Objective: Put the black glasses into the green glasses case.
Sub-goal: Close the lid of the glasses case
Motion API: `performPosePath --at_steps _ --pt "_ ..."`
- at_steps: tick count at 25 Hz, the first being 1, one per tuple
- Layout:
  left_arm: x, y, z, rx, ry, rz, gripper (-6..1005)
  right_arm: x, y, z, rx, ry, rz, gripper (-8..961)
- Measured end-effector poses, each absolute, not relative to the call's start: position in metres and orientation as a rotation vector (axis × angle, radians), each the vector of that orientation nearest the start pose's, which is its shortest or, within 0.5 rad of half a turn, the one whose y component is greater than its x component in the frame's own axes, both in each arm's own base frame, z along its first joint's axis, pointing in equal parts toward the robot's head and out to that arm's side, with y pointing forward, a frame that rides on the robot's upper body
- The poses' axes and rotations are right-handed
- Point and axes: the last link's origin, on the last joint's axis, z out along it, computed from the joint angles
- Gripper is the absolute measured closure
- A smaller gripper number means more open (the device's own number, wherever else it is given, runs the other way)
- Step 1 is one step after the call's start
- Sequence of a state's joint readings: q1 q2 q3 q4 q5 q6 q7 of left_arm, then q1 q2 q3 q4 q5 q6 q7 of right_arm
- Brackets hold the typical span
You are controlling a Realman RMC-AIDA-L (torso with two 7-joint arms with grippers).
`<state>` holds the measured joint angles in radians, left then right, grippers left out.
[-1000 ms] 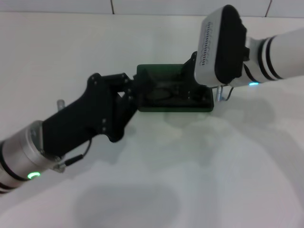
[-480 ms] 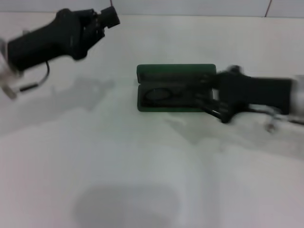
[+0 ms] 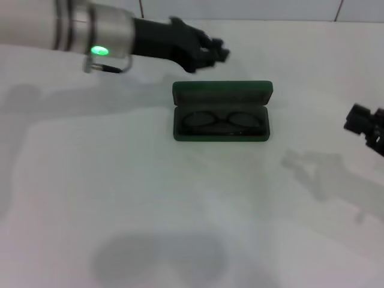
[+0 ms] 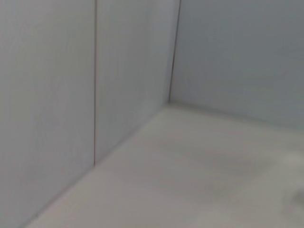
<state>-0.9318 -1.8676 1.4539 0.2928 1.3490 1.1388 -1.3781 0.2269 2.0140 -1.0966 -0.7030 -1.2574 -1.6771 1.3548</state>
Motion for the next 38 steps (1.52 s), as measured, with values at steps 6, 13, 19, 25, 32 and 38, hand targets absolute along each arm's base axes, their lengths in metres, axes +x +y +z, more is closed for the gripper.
performPosePath --at_steps 6,13,19,25,32,38 --pt "-0.165 0.434 -0.049 -2.801 -0.399 -0.358 761 0.273 0.27 0.028 -2.478 0.663 1.235 787" --pt "-0.171 0.431 -0.062 -2.775 -0.421 -0.312 764 0.272 0.278 0.022 -2.51 0.662 1.174 788" --pt "-0.176 0.429 -0.065 -2.771 -0.451 -0.297 765 0.27 0.284 0.018 -2.53 0.667 1.155 786" --pt "-0.185 0.422 -0.066 -2.785 -0.488 -0.278 765 0.271 0.286 0.016 -2.523 0.675 1.141 777" --pt "-0.189 0.413 -0.069 -2.827 -0.511 -0.285 762 0.27 0.288 0.016 -2.523 0.672 1.141 766" --pt "-0.196 0.401 -0.08 -2.849 -0.541 -0.283 760 0.268 0.291 0.016 -2.526 0.663 1.138 757"
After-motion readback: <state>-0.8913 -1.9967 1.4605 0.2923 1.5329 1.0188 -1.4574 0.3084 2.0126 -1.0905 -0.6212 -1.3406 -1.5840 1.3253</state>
